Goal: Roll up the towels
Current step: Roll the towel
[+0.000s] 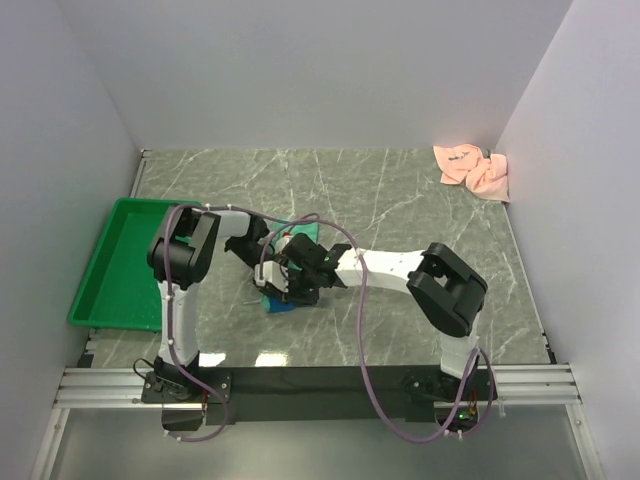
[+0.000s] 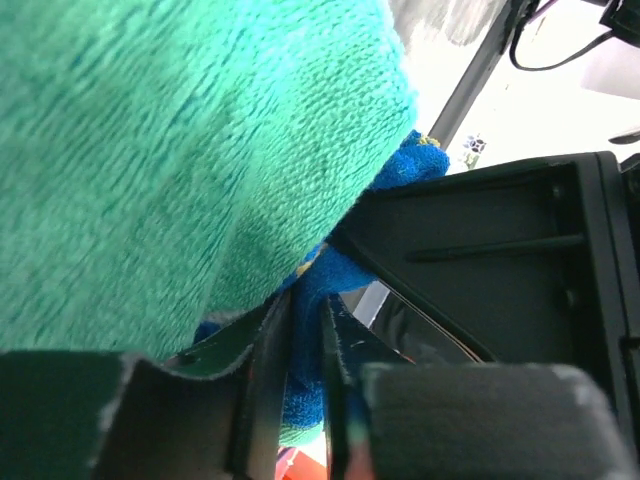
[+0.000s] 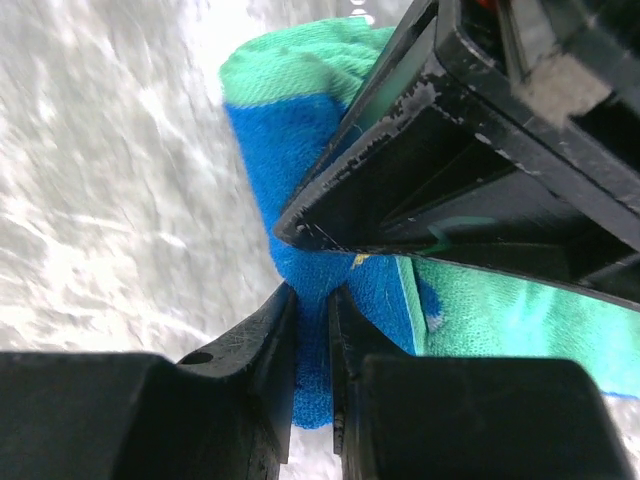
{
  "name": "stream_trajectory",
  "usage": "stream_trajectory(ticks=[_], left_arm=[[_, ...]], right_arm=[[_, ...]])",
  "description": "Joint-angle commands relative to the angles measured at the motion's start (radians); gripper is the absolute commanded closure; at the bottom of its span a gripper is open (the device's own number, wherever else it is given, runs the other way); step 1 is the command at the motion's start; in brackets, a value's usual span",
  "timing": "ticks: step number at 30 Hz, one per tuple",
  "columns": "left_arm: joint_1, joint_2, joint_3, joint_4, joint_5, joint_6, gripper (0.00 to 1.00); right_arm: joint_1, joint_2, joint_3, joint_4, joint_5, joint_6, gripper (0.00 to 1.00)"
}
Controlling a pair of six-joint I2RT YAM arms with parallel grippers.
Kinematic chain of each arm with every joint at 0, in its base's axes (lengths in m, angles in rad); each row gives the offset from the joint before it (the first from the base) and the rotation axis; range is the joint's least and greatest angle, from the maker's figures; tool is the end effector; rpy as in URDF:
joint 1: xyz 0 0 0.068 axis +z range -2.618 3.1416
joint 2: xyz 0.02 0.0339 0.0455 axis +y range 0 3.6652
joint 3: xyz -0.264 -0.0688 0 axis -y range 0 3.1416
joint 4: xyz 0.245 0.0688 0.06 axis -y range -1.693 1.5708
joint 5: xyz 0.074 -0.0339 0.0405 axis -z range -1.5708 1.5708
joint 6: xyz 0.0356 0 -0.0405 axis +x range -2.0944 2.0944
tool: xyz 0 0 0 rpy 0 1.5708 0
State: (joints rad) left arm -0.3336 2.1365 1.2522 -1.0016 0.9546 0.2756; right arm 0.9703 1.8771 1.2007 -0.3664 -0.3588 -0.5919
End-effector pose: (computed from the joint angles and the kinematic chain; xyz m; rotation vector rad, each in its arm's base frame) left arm 0.3060 -0.1368 0.0950 -0.5575 -2.4630 1.2895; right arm 0.2057 0.3225 0.1659 -1.9413 1.7751 0.6015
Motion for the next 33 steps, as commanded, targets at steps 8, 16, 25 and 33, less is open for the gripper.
stream_trajectory(ticks=[8,16,25,33], left_arm=[[0.215,-0.22,0.059,0.124,-0.191,0.178,0.55],[0.369,-0.577,-0.065,0.193,-0.172,0.243,0.44],[0.355,-1.05,-0.451,0.253,-0.204,0.548,0.38],[-0.074,-1.227,-0.643,0.42,-0.431,0.508,0.37]], right_arm=[[-0.007,0.059,0.056,-0.137,-0.249,0.184,1.0],[-0.074,0.14,0.128,-0.21,-0.436,0.291,1.0],[-0.156,0.321,0.286,-0.376,-0.584,0.356,1.0],[-0.189,0.458,0.395,-0.48,-0.655,0.362,1.0]])
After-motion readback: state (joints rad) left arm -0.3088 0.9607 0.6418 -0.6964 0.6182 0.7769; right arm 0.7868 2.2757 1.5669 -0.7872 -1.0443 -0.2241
